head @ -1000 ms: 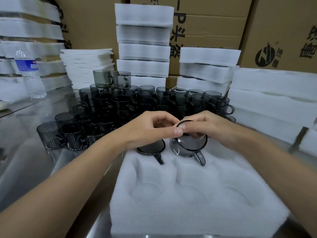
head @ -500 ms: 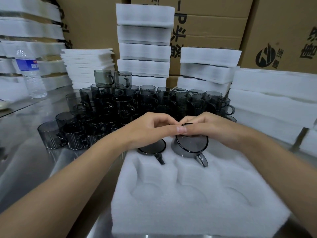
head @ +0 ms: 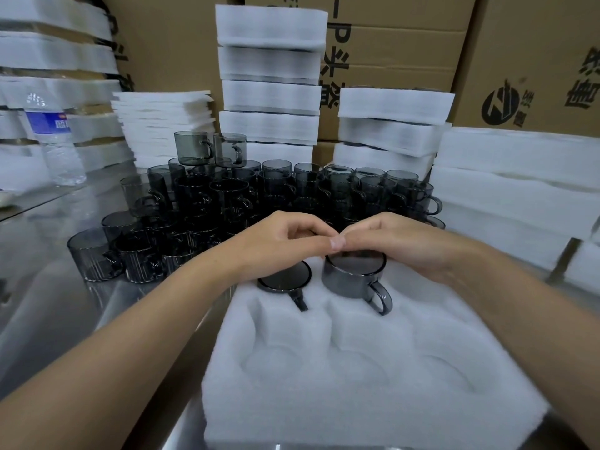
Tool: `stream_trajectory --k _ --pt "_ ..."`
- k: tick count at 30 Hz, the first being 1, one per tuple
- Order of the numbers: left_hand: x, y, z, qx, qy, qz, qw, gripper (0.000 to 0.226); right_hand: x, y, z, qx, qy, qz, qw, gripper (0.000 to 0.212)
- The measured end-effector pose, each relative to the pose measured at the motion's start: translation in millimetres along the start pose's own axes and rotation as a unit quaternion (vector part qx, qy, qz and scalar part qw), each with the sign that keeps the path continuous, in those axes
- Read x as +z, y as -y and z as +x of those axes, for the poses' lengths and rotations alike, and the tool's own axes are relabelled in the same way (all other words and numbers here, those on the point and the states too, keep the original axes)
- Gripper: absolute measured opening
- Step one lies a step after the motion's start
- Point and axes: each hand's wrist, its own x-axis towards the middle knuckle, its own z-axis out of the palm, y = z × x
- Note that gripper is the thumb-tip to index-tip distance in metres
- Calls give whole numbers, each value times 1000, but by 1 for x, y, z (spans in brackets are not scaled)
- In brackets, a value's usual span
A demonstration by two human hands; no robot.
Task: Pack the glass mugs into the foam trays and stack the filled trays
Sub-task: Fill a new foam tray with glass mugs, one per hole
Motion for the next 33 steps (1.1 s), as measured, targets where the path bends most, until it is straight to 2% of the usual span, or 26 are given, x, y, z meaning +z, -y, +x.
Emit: stream_trajectory --k 3,6,12,16,22,28,33 --pt "0 1 1 2 -1 -10 1000 26 0 -1 1 5 -21 21 1000 38" --pt "0 3 1 -1 8 -11 1000 36 1 -2 3 17 -40 34 998 45" --pt "0 4 2 7 15 -1 1000 37 1 -5 5 0 -51 16 999 37" --pt "0 4 2 11 16 2 1000 37 0 -6 3 -40 -36 5 999 31" --pt "-1 4 2 15 28 4 999 45 -2 -9 3 -67 -13 -11 998 33" --pt "-3 8 3 7 50 -24 998 45 0 -10 5 -56 -39 -43 997 39" --pt "-4 8 3 2 63 -38 997 45 1 -7 5 -51 -39 -96 993 19"
